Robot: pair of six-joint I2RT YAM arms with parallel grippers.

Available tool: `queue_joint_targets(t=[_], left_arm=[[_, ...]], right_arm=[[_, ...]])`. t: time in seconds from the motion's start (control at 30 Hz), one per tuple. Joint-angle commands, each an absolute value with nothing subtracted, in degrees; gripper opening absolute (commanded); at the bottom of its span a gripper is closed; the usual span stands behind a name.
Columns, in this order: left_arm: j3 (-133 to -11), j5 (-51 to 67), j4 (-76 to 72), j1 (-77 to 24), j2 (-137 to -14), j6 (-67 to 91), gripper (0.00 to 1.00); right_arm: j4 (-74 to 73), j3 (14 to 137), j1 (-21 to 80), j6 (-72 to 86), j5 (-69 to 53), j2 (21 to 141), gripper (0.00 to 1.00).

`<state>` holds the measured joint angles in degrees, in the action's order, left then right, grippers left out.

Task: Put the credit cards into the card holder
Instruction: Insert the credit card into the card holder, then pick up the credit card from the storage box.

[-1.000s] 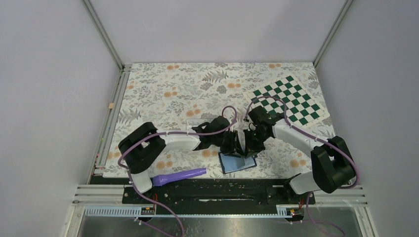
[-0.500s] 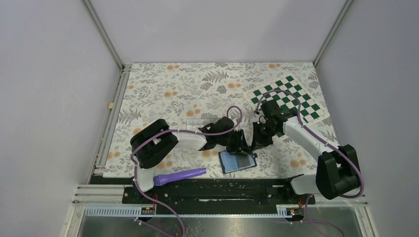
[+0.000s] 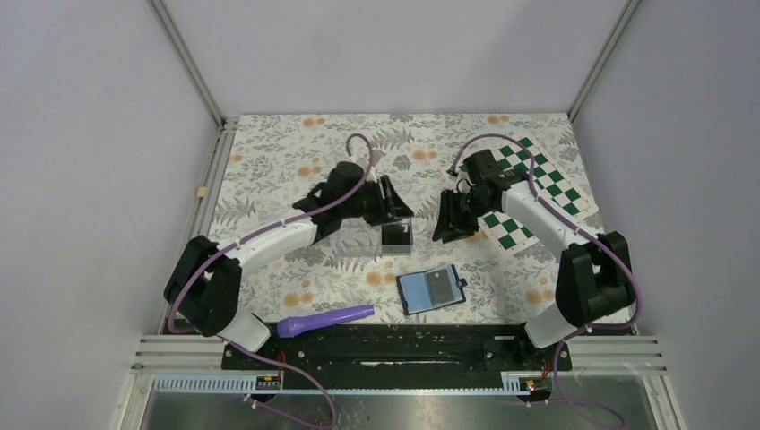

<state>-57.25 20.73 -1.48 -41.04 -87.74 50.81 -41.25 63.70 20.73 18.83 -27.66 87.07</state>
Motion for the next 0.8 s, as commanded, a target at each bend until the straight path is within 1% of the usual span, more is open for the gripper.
queue_joint_targets(t=[0.0,0.1,0.2,0.4,0.5,0.77], left_arm=[[-57.7,20.3,9.3,-33.3,-87.0,45.3,0.45],[-61.2,20.9,17.7,-29.9,-90.6,41.7,0.45],[-65.6,19.9,24.1,-29.3,-96.0,38.2,0.45],[-68.5,19.2,25.7,-29.3,-102.4,38.2,0.45],[-69.0,19.4,25.2,-29.3,-104.0,38.4,0.44],[-68.4,19.2,24.3,-29.2,-104.7,38.1,0.44]], right_arm=[[-40.6,71.3,21.0,19.6,-30.7,93.6,0.4],[-40.3,75.1,21.4,20.1,-31.6,98.5,0.39],[-40.3,78.3,22.2,20.3,-31.8,103.0,0.39],[-40.4,82.7,24.7,20.6,-31.6,108.7,0.39],[-40.6,83.2,25.8,20.3,-29.0,108.4,0.38],[-43.4,87.5,30.1,17.3,-20.2,106.1,0.24]])
